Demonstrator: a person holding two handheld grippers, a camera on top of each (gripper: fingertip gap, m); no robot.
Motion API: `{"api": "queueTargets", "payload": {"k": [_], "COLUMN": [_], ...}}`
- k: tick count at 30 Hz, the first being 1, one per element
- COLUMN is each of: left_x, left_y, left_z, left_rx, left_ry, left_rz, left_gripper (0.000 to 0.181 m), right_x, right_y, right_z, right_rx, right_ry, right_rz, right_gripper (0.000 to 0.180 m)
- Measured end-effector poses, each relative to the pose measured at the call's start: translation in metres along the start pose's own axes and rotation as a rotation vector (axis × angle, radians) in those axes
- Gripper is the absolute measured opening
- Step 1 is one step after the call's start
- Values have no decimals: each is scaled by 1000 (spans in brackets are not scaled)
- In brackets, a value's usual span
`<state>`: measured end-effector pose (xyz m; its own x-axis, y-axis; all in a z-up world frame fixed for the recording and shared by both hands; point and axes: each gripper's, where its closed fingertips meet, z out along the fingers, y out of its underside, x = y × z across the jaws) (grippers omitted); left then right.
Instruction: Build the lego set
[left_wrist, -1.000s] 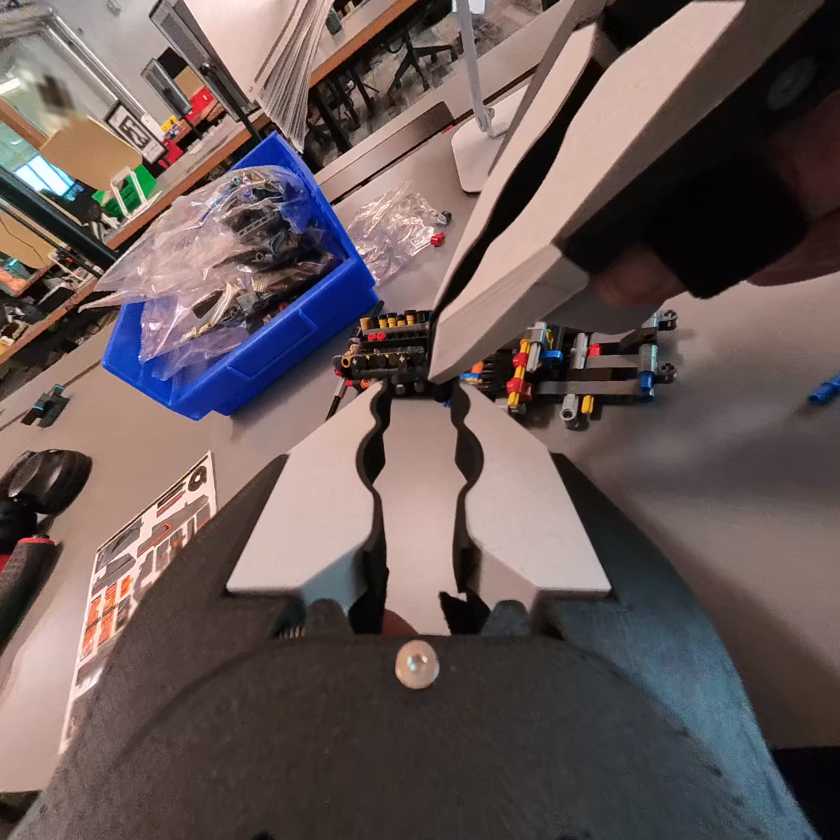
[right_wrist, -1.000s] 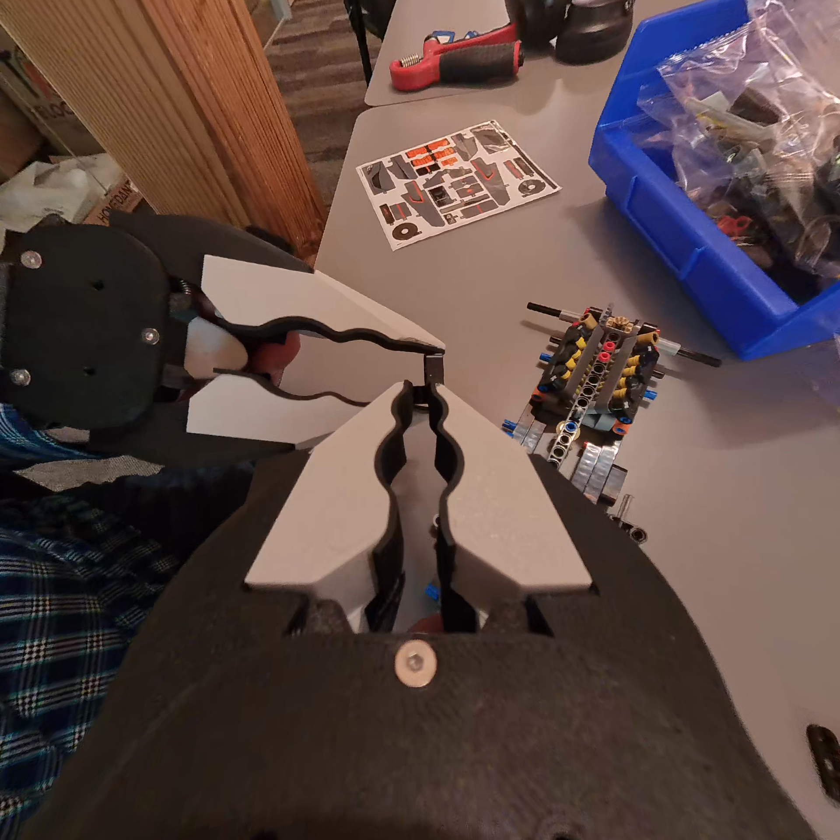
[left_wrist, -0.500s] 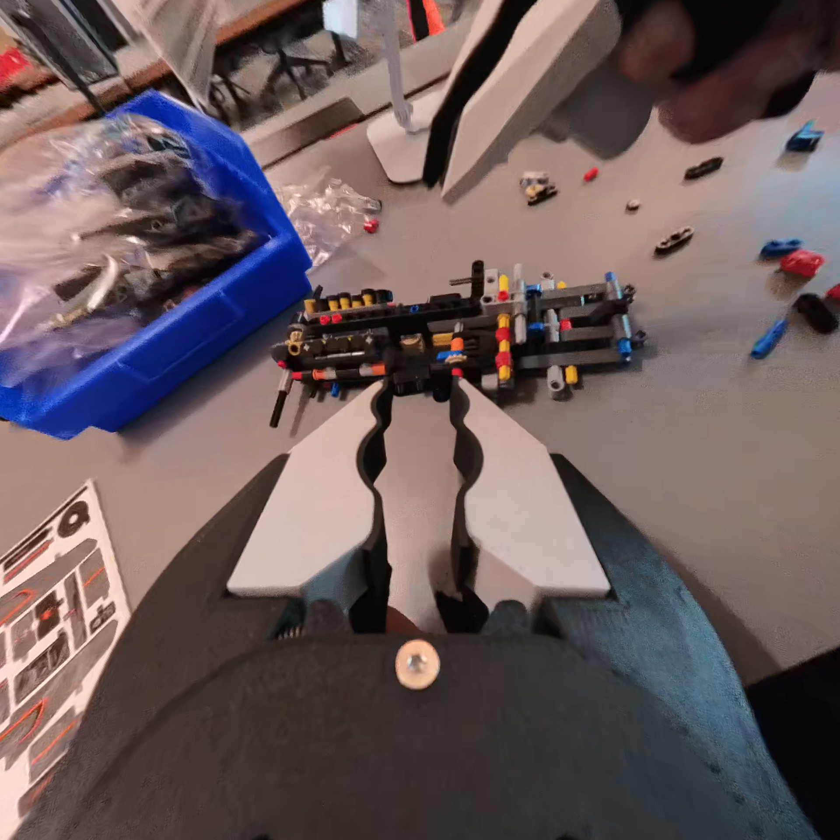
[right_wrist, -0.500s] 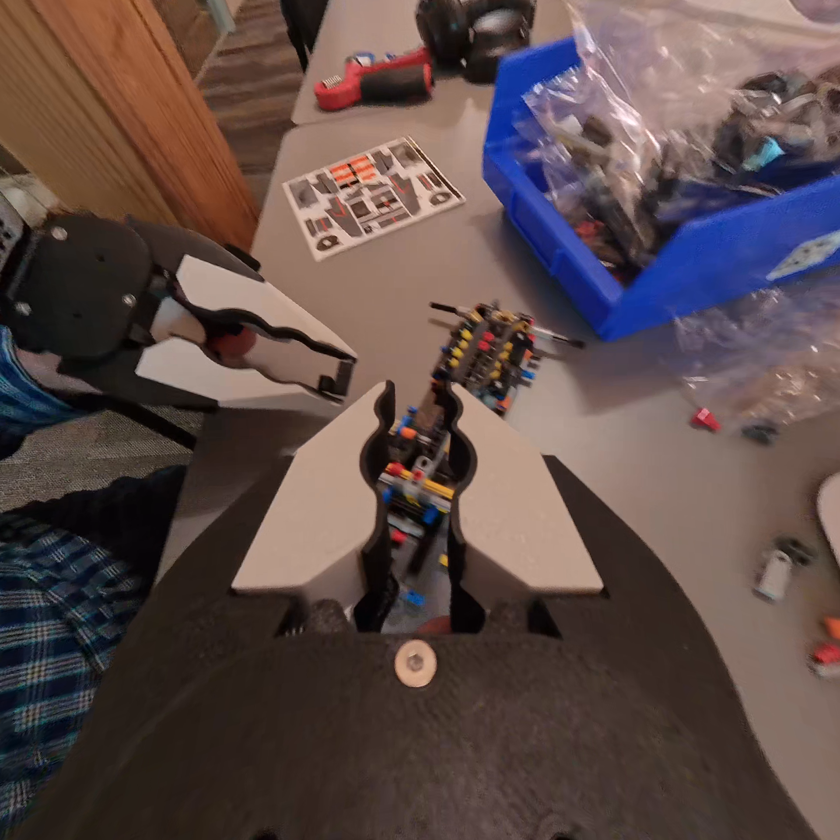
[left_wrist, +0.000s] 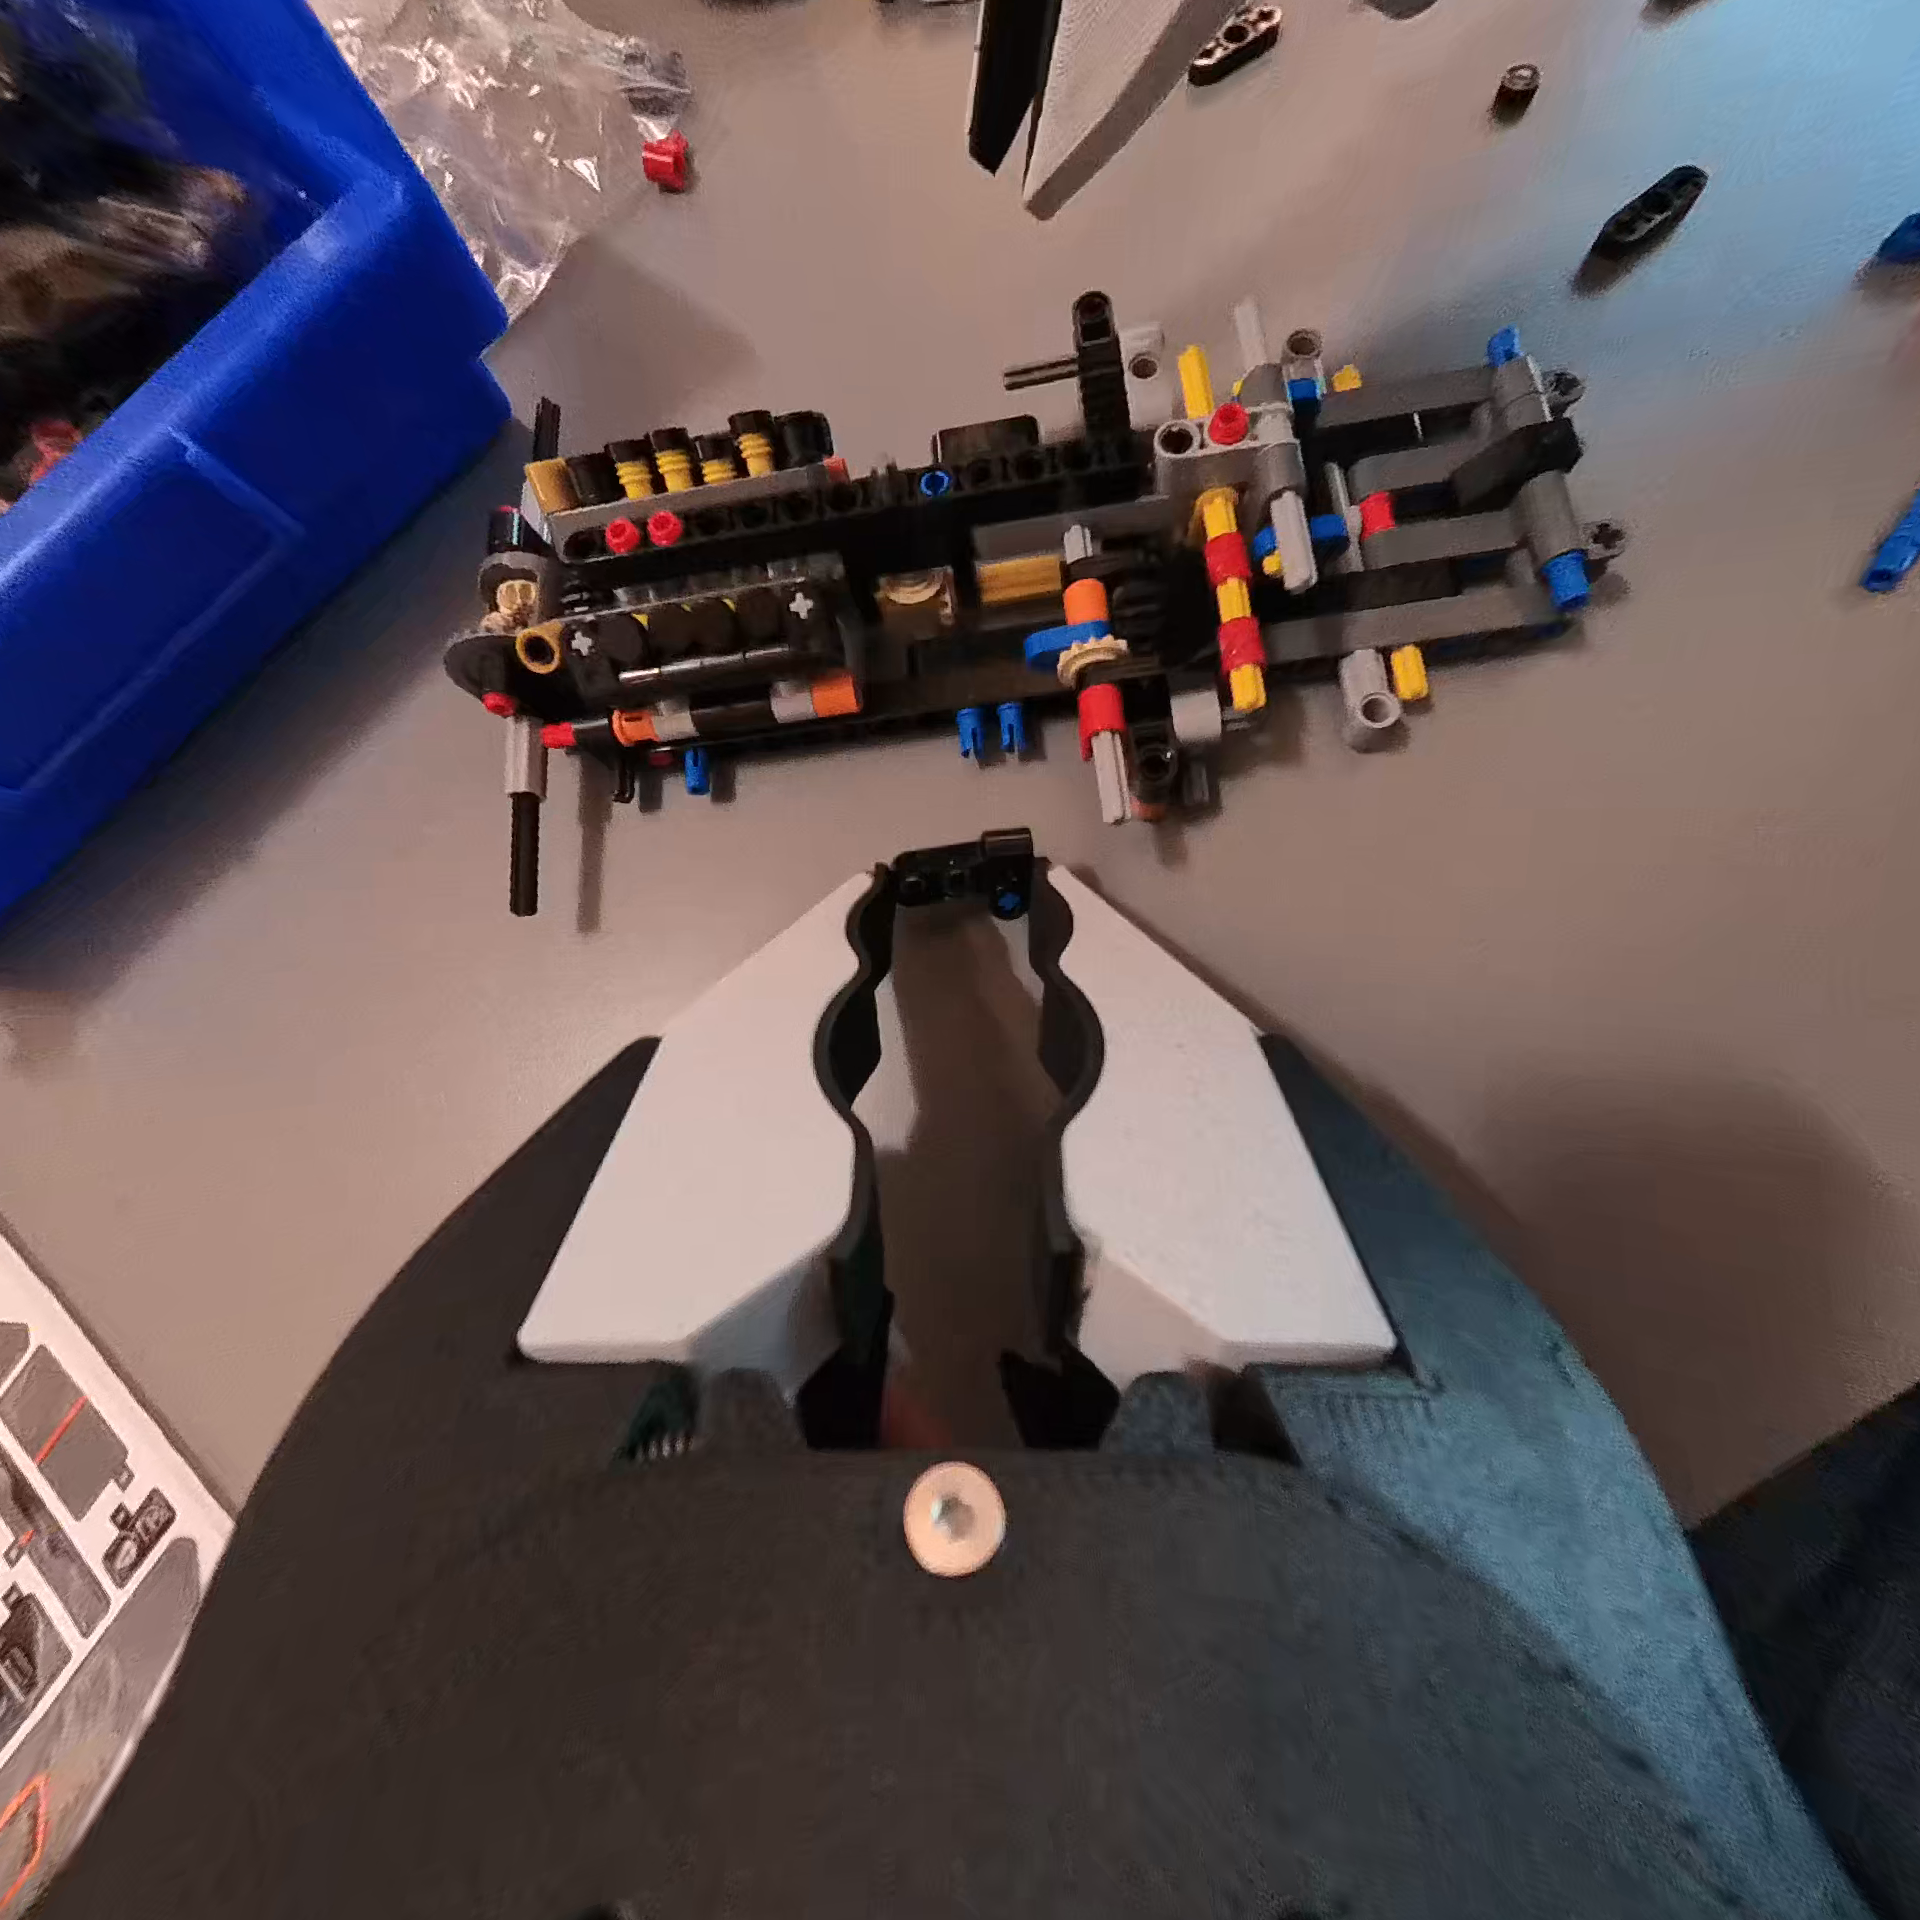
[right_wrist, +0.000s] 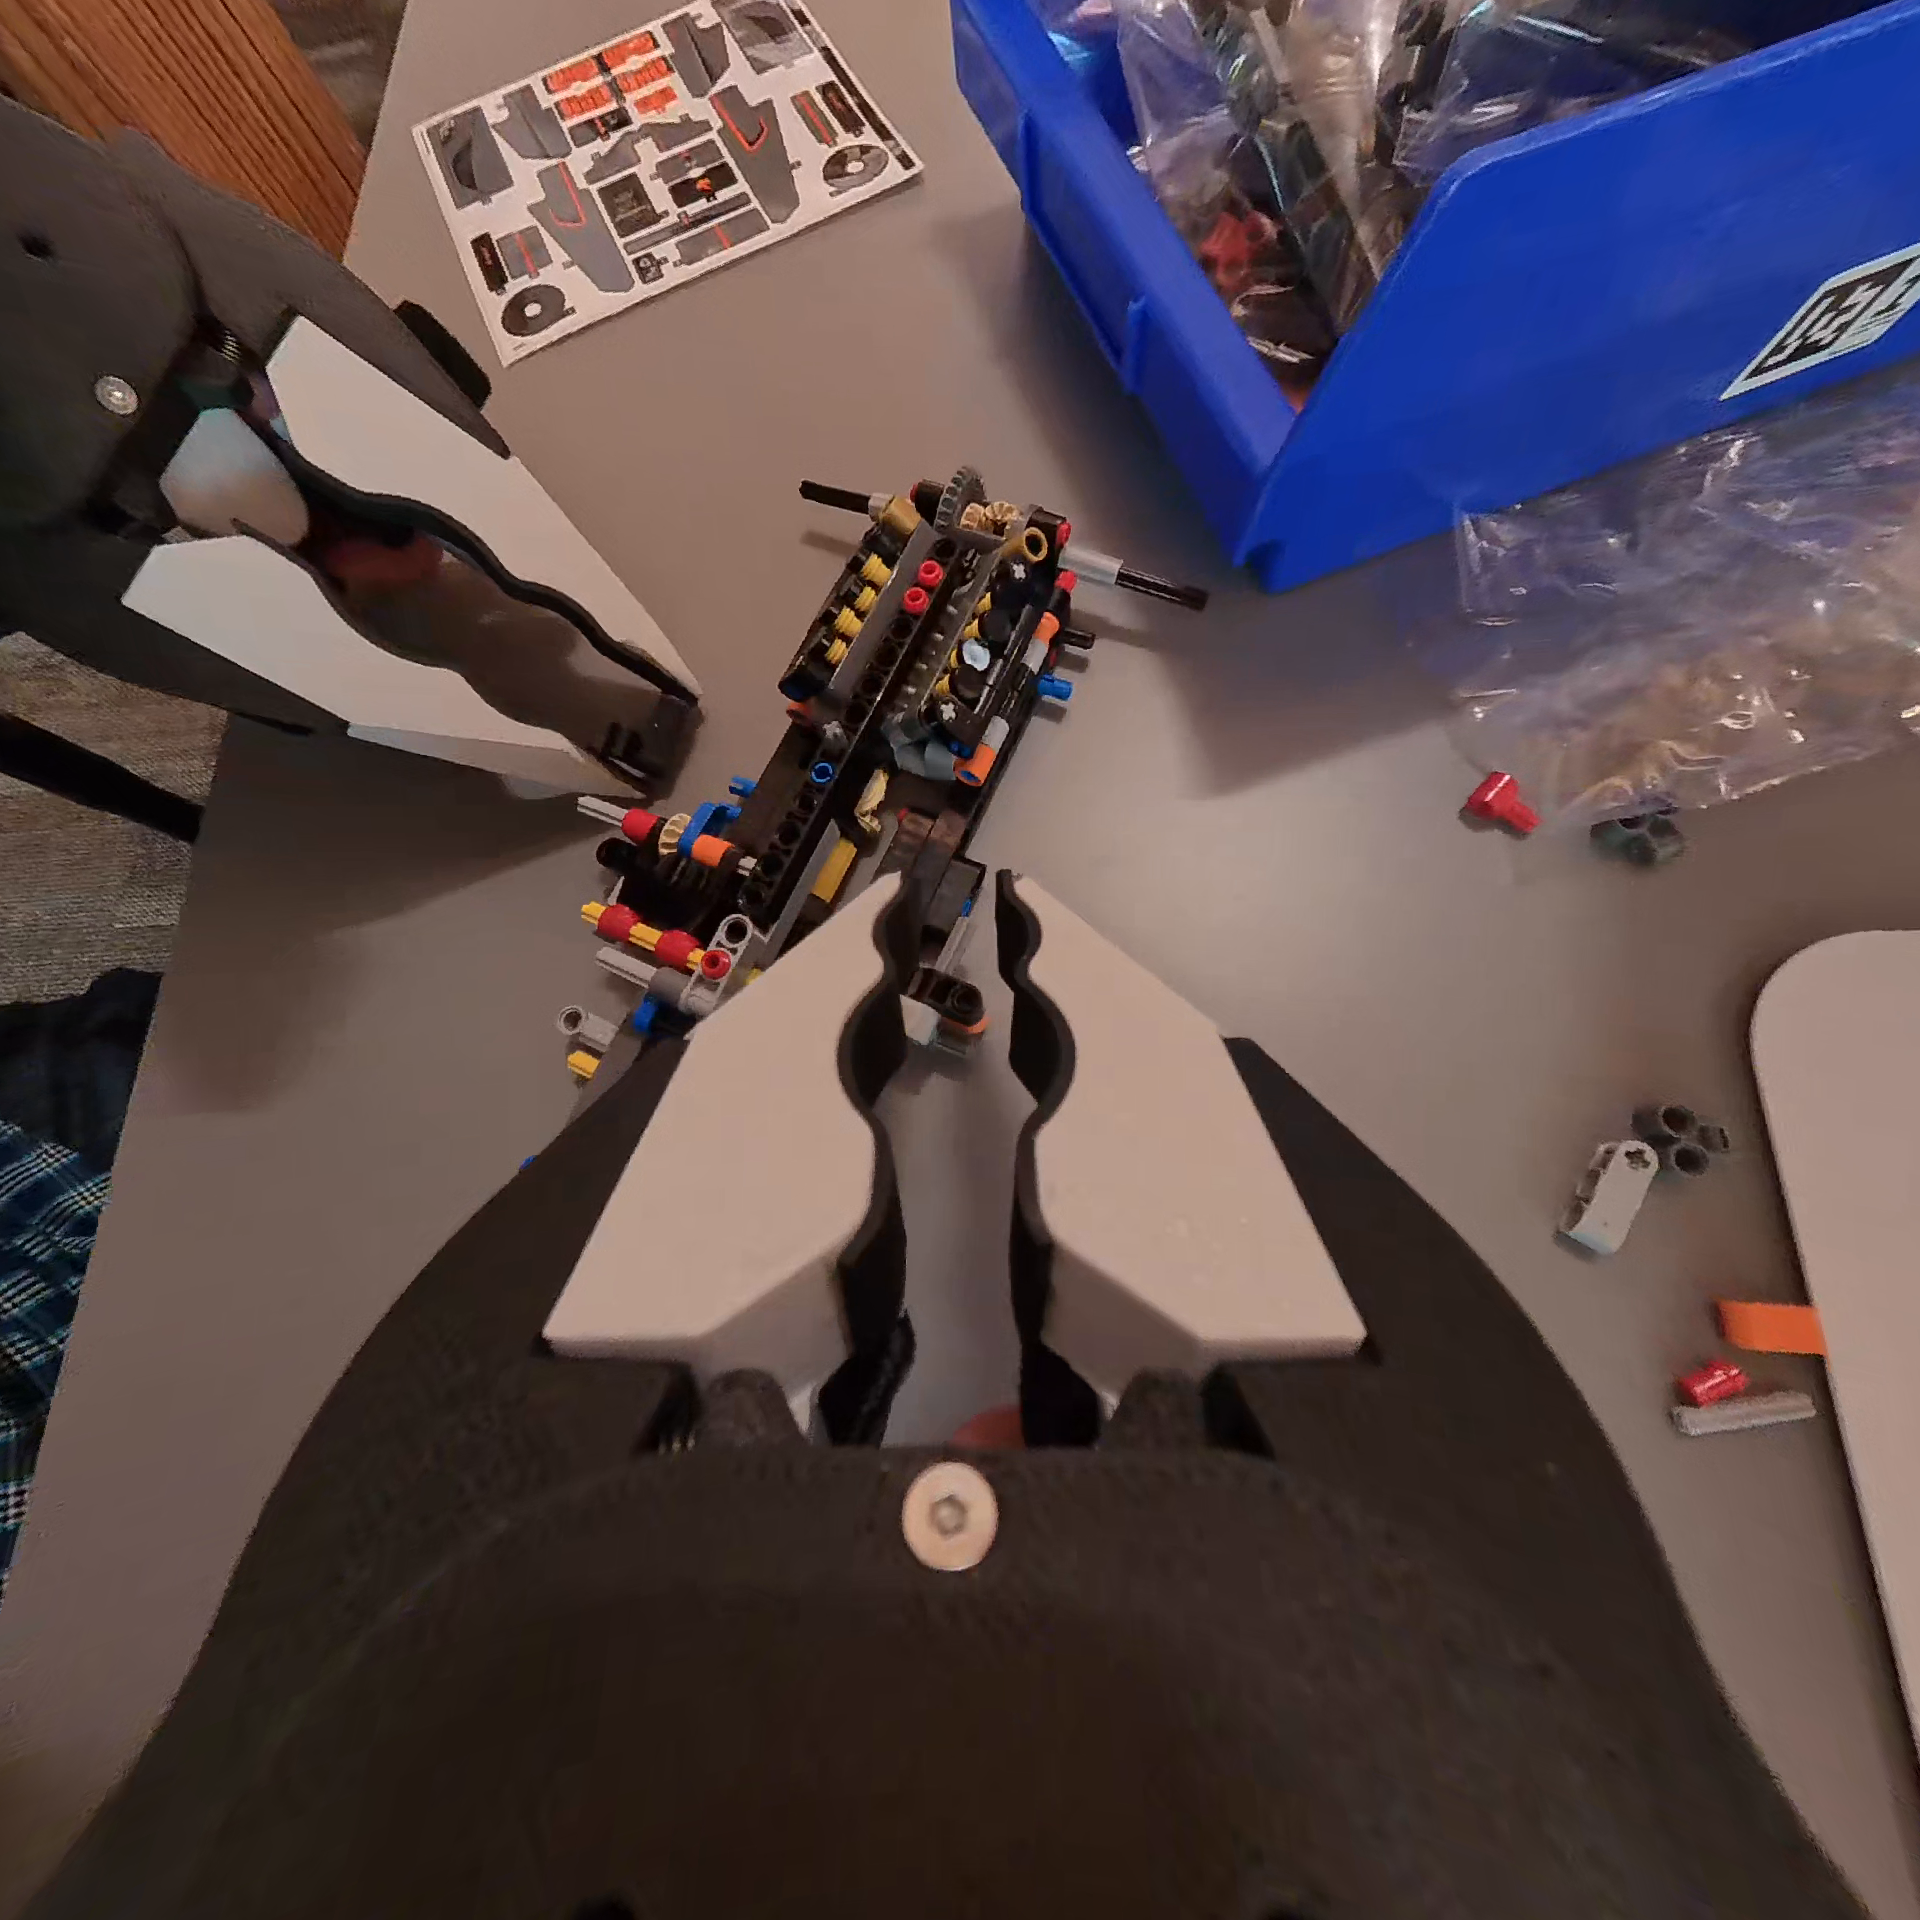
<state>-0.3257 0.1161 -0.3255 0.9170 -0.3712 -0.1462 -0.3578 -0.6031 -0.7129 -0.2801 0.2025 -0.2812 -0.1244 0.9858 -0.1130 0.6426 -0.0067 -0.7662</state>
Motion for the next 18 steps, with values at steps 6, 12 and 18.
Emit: {"api": "queueTargets", "payload": {"k": [6, 12, 18], "left_x": [-3, -2, 10], "left_y": [6, -2, -3], "left_z": [-7, -19, -21], "left_rx": [-5, 5, -35], "left_ry": [-3, -47, -78], "left_rz": [-24, -8, -97], "left_gripper": [46, 41, 20], "right_x": [0, -1, -2], "right_y": [0, -1, -2], "right_z": [0, -2, -3], "right_rx": [-3, 4, 18], "right_ry": [-8, -12, -19], "right_rz": [-10, -19, -19], "right_gripper": [11, 10, 8]}}
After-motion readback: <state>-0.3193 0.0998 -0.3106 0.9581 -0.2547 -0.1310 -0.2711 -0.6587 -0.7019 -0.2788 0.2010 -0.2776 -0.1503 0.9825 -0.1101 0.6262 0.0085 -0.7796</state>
